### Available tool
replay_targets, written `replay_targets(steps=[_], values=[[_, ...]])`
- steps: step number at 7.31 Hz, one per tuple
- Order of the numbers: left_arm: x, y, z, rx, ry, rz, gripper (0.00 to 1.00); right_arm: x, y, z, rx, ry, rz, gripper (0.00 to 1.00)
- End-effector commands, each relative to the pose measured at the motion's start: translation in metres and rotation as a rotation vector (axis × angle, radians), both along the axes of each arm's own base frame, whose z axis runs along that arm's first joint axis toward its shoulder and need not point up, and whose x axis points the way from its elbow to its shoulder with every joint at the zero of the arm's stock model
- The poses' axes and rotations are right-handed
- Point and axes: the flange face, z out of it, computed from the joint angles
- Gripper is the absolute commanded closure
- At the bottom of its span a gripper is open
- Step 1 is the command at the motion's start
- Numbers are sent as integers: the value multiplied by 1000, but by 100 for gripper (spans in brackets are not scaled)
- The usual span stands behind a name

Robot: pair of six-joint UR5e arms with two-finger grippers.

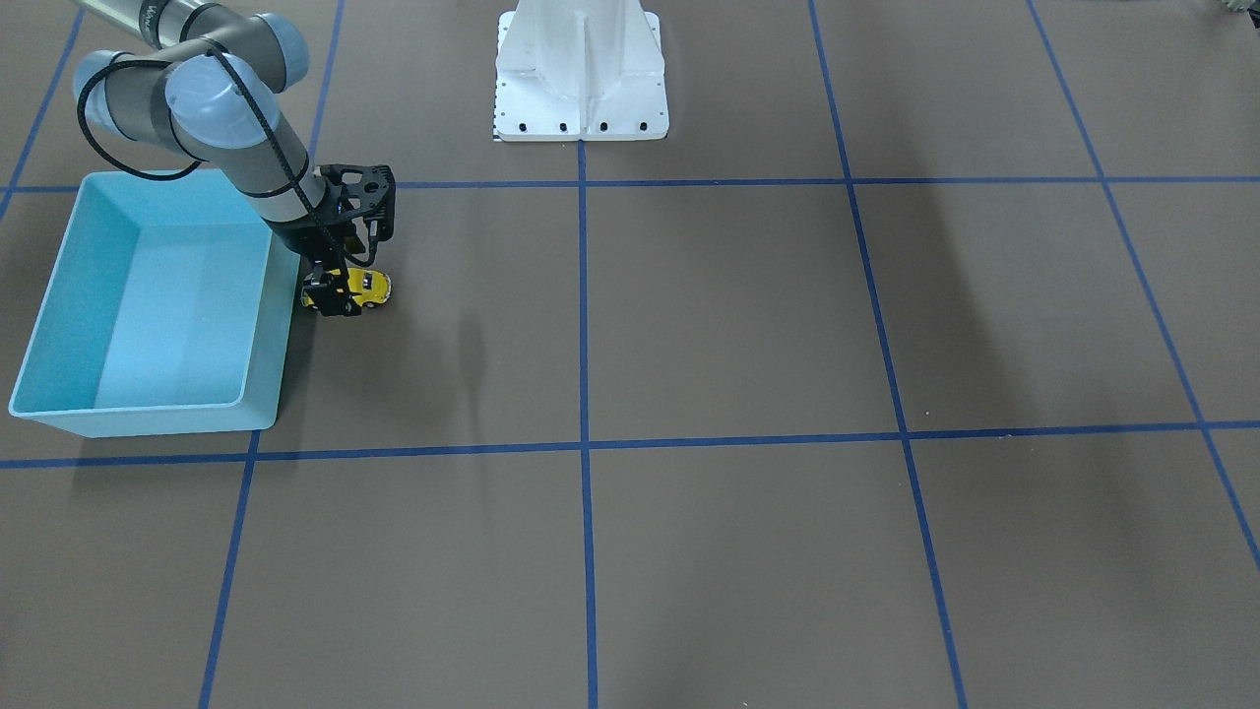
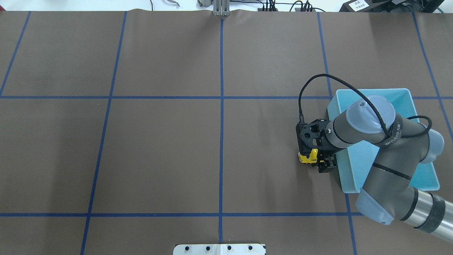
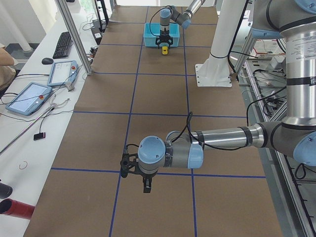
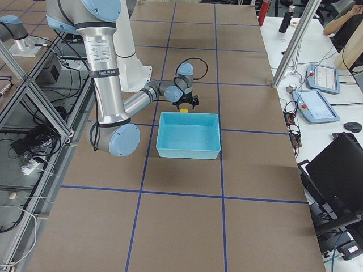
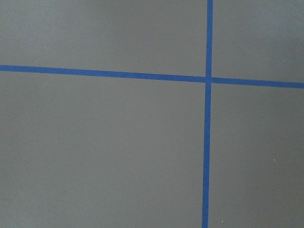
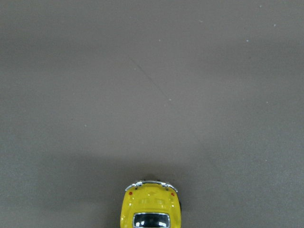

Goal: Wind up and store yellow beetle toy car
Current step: 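Close the right gripper on the yellow car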

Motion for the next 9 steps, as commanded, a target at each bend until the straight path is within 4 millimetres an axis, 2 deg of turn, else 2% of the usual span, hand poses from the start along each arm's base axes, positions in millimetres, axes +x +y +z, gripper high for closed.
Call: replay_targets(steps=[1, 4, 5, 6, 7, 8, 9], values=[[0, -2, -1, 4, -1, 2, 0, -3, 7, 9, -3, 14, -12, 0], [0, -1, 0, 1, -1, 2, 0, 2, 10, 16, -8, 20, -13, 0], [0, -2, 0, 3, -1, 2, 0, -1, 11, 17, -8, 22, -17, 21], [0, -2, 0, 5, -2, 3, 0, -3, 12, 17, -5, 22, -19, 52], [0, -3, 1, 5, -2, 3, 0, -6, 15, 18, 2, 28, -20, 65], [0, -3, 1, 5, -2, 3, 0, -6, 16, 14, 9, 24, -18, 100], [0, -3, 1, 5, -2, 3, 0, -4, 16, 9, 12, 15, -14, 100]])
